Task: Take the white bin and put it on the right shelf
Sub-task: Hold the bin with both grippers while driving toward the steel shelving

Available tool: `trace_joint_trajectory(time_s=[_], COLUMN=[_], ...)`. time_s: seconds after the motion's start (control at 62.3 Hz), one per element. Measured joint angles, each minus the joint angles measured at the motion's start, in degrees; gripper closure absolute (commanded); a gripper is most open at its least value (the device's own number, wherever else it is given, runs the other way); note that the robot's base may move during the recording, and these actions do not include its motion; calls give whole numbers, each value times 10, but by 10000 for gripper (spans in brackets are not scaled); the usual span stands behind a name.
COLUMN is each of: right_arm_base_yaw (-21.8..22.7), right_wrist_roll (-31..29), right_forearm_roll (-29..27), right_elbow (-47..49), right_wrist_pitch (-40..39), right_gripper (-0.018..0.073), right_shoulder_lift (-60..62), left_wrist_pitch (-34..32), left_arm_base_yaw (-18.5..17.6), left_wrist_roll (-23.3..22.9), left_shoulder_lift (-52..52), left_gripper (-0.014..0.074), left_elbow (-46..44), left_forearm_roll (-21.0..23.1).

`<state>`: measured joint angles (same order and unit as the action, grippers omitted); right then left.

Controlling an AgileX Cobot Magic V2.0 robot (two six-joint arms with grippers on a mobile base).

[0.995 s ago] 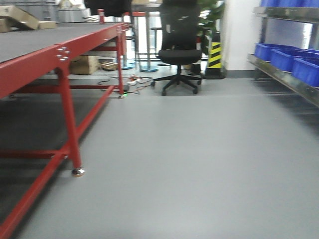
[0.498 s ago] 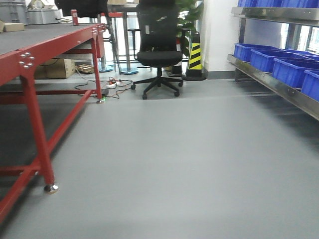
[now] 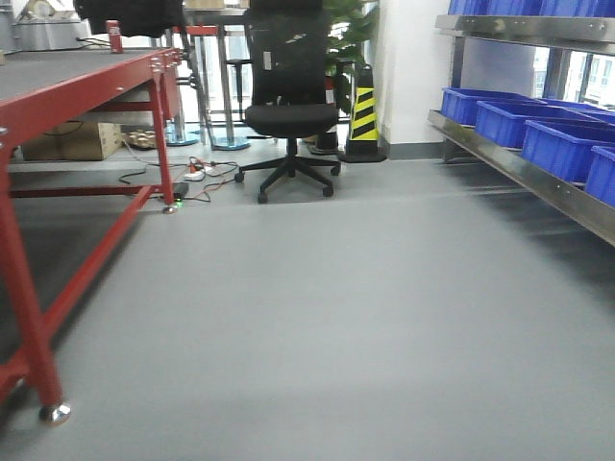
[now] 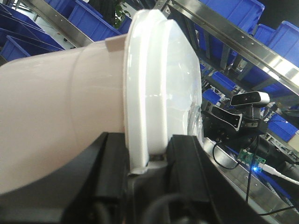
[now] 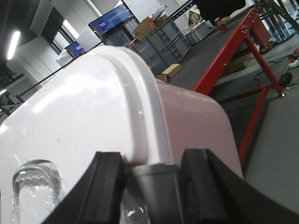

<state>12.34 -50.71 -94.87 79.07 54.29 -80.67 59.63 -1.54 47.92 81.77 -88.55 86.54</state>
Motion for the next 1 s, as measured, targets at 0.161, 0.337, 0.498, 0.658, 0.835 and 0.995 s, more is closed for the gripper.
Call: trace_joint_trajectory(time_s=[0.161,0.337,0.498,0.658,0.835,0.995], right_arm_base_yaw=[0,0,0,0,0,0], right_wrist_roll=[0,0,0,0,0,0], right_forearm_roll=[0,0,0,0,0,0], right_elbow=[0,0,0,0,0,0], right_wrist_pitch=[0,0,0,0,0,0], right_gripper=[500,500,500,500,500,500], right_shoulder_lift=[0,0,0,0,0,-1], left_wrist_pitch=[0,0,0,0,0,0], left_arm_base_yaw=[0,0,0,0,0,0], left_wrist_roll=[0,0,0,0,0,0], left_shoulder_lift=[0,0,0,0,0,0], left_gripper=[713,713,713,713,713,713], left_elbow=[0,0,0,0,0,0], left_forearm_roll=[0,0,0,-1,-1,-1])
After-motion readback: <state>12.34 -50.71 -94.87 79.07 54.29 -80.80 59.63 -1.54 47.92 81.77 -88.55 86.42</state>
